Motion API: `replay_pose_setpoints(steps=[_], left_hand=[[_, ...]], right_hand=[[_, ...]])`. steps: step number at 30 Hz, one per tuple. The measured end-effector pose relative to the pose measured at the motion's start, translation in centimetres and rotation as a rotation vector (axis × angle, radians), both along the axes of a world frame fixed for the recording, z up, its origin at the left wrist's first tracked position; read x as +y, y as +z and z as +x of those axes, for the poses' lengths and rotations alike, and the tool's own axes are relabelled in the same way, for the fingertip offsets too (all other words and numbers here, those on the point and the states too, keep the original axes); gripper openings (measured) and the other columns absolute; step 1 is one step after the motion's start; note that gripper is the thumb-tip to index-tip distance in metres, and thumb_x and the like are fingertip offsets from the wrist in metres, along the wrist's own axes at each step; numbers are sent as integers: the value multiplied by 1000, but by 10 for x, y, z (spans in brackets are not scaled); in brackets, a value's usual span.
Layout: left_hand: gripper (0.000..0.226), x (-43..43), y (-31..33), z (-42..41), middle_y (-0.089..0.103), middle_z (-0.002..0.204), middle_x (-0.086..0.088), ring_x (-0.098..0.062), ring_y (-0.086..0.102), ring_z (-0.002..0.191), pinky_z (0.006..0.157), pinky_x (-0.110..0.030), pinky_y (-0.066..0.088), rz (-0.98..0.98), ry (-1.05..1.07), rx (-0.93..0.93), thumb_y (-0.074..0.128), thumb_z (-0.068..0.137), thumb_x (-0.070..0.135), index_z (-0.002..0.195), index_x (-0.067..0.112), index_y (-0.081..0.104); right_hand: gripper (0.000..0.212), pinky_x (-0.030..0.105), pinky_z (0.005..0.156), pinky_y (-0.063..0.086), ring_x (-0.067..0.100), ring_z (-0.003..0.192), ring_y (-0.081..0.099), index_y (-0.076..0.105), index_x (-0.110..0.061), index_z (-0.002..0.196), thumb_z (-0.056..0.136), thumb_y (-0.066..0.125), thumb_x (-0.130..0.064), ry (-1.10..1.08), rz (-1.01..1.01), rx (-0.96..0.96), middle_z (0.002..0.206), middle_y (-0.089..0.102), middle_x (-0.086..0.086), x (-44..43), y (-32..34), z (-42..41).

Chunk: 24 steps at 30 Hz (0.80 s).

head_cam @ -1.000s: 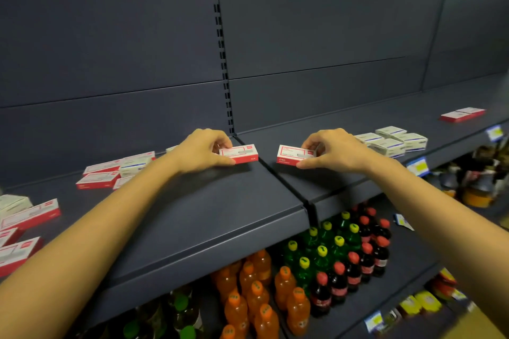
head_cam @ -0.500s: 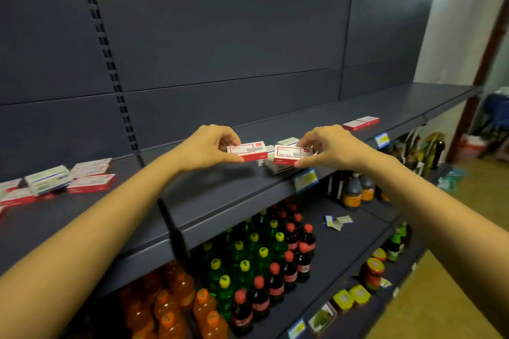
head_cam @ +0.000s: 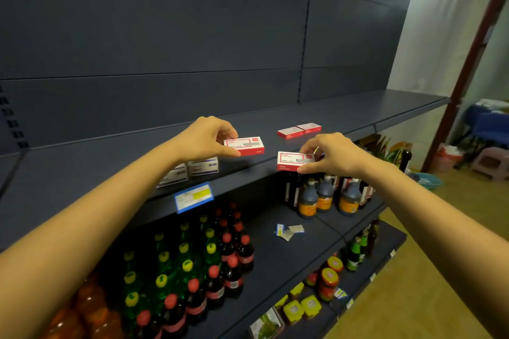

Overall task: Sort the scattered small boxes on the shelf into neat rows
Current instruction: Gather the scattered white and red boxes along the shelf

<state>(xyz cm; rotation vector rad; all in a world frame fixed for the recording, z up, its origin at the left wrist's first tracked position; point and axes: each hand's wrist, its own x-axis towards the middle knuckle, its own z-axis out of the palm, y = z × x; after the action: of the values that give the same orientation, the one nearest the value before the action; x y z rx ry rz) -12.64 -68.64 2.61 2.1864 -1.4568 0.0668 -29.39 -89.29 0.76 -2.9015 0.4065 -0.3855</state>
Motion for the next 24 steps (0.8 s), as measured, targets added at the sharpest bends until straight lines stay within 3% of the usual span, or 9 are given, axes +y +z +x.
replay_pose_setpoints(steps=[14, 24], left_hand=[[41, -157, -1, 30, 66, 112, -10, -22, 60, 97, 88, -32, 49, 48, 89, -1, 73, 76, 25, 111, 5, 62], [38, -225, -9, 65, 69, 105, -9, -22, 63, 93, 88, -36, 50, 88, 177, 47, 75, 74, 25, 104, 5, 65]], right_hand=[[47, 39, 89, 49, 16, 96, 56, 61, -16, 115, 75, 71, -40, -20, 50, -9, 113, 62, 2, -156, 1, 31], [40, 31, 84, 50, 15, 91, 59, 60, -18, 108, 74, 74, -34, 95, 146, -39, 102, 63, -3, -236, 2, 90]])
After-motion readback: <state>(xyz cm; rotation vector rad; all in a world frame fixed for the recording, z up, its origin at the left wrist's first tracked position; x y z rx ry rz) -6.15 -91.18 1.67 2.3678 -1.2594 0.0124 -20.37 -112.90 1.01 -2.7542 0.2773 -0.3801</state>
